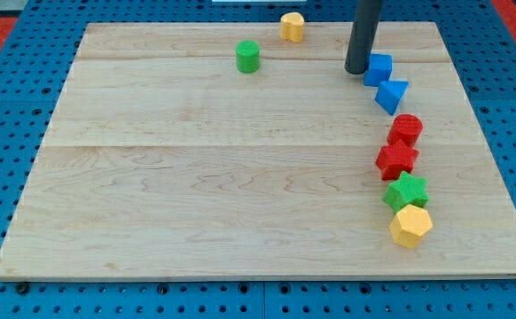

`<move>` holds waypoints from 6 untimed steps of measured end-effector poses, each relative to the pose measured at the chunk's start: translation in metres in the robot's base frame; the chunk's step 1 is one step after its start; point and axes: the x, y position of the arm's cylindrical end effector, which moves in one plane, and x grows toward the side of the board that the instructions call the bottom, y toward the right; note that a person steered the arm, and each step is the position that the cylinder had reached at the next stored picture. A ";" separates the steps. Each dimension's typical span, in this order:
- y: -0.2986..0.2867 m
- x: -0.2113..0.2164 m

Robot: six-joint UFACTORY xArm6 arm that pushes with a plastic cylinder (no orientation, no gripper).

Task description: Push the green circle to the top right

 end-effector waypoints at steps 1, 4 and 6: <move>0.009 0.001; -0.098 0.055; -0.143 0.128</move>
